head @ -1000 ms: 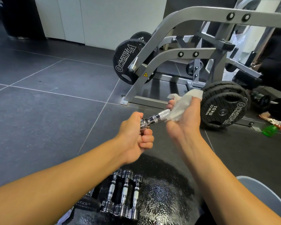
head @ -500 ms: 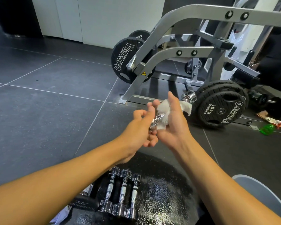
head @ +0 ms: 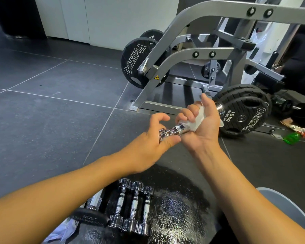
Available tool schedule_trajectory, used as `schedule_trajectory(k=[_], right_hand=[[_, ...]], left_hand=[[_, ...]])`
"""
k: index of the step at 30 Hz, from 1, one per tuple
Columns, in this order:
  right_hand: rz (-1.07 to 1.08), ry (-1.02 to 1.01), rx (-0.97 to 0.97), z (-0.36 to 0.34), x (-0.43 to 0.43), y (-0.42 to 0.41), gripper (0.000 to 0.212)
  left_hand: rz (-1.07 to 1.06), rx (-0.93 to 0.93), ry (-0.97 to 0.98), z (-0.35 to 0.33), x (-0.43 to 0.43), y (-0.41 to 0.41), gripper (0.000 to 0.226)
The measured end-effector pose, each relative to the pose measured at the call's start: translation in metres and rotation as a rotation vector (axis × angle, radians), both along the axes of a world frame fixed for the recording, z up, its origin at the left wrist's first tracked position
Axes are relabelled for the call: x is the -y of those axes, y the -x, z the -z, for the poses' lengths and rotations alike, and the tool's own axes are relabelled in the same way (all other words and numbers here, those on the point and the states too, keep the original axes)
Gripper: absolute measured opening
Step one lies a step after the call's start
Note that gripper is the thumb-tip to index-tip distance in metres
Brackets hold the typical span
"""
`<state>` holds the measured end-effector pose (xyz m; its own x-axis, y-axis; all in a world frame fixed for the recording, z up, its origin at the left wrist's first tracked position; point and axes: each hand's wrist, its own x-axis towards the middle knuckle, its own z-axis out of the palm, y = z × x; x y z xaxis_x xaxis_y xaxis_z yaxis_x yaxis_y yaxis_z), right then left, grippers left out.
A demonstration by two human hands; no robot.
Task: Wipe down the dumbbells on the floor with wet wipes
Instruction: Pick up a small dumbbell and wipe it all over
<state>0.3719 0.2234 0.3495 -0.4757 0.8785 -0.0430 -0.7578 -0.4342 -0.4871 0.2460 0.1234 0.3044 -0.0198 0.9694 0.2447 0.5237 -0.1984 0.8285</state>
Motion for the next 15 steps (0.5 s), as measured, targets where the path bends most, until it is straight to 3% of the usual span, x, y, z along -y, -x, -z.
schedule_trajectory(k=[2,4,5,8,9,13,15], right_hand=[[0.033,0.03,0.019,0.0,0.002,0.001,0.037],[0.059,0.045,0.039,-0.001,0.005,0.003,0.036],[0.057,0.041,0.049,-0.002,0.006,0.003,0.036],[-0.024,-0.027,0.04,-0.004,0.012,0.002,0.037],[-0.061,-0.064,0.03,-0.004,0.013,0.001,0.037],[-0.169,-0.173,-0.005,-0.002,0.02,0.005,0.034],[-0.212,-0.212,-0.009,-0.003,0.026,0.01,0.031]], left_hand=[[-0.033,-0.286,-0.081,-0.001,0.001,0.002,0.066],[-0.07,-0.326,-0.092,-0.003,0.0,-0.001,0.064],[-0.07,-0.197,-0.057,-0.004,0.001,-0.004,0.06],[-0.027,0.499,0.162,-0.011,0.001,-0.016,0.054],[-0.03,0.65,0.238,-0.013,0.002,-0.019,0.052],[-0.005,1.081,0.411,-0.021,0.0,-0.021,0.053],[-0.014,1.19,0.454,-0.025,-0.002,-0.016,0.047]])
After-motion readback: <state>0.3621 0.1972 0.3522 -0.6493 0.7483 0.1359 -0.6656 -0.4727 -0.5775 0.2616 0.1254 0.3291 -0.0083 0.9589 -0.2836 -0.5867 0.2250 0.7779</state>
